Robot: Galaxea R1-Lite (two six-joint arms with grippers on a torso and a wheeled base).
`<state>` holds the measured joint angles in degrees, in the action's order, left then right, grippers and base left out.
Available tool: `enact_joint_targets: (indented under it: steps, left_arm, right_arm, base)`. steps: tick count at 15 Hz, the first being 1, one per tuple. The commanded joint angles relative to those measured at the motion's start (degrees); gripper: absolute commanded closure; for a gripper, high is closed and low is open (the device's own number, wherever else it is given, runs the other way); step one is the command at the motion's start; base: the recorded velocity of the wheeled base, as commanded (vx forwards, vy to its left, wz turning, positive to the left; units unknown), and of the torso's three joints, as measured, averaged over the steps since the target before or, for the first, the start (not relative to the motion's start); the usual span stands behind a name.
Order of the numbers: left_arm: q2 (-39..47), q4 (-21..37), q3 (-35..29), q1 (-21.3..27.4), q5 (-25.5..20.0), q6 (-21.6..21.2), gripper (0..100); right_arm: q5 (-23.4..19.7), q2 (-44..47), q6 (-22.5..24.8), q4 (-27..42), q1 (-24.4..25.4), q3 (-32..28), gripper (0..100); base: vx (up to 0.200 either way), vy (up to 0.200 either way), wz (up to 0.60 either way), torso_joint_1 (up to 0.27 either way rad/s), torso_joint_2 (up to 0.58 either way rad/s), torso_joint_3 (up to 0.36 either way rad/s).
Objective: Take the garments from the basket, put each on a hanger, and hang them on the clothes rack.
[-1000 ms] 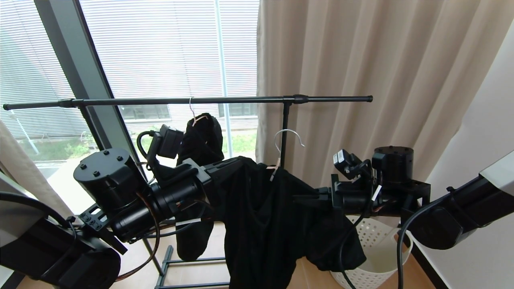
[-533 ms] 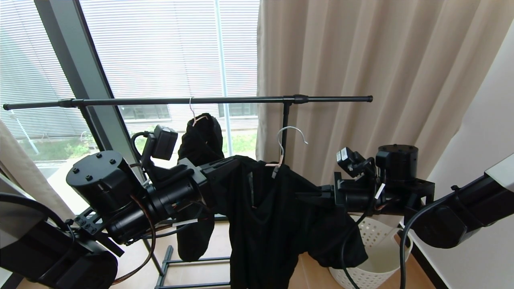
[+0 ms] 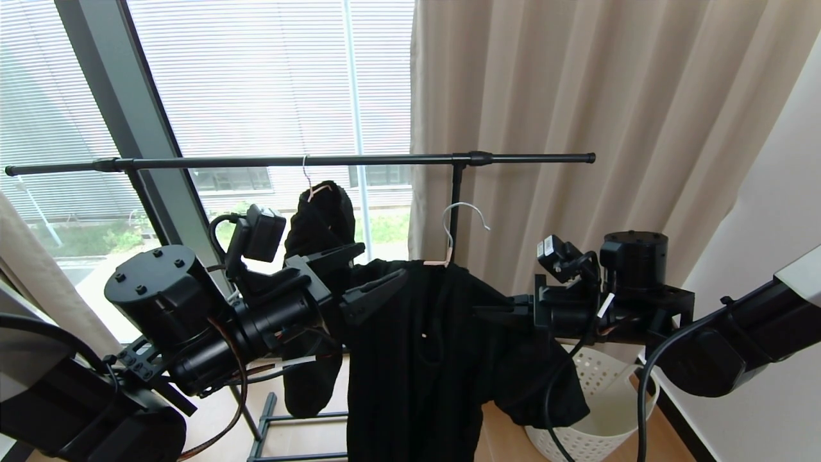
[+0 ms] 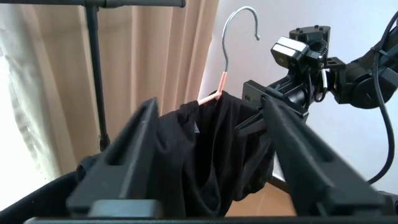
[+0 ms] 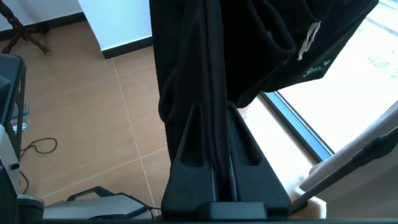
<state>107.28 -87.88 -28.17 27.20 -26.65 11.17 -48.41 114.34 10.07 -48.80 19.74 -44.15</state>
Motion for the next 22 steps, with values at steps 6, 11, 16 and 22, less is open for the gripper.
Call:
enact_joint_targets:
  steps: [6, 11, 16, 22]
  left_arm:
    - [-2.1, -1.8, 1.2, -4.1, -0.1, -4.7, 0]
    - [-6.1, 0.7, 1.9, -18.7, -18.6, -2.2, 0]
    - [3.1, -1.1, 0.8, -26.0, -31.9, 5.7, 0]
    - [9.2, -2.1, 0.7, -25.2, -32.1, 5.5, 0]
  right_arm:
    - [-2.7, -2.4, 0.1, 0.0, -3.2, 1.0, 100]
    - [-9.0, -3.9, 0.4, 0.0, -5.8, 2.1, 100]
    - [-13.6, -5.6, 0.3, 0.1, -6.1, 3.2, 100]
    - [-13.6, -6.5, 0.1, 0.1, -6.1, 3.2, 100]
  base:
    - [0.0, 0.0, 0.0, 0.0, 0.0, 0.0]
    - [0.0, 0.0, 0.0, 0.0, 0.0, 0.0]
    - [0.0, 0.0, 0.0, 0.0, 0.0, 0.0]
    - [0.0, 0.0, 0.0, 0.0, 0.0, 0.0]
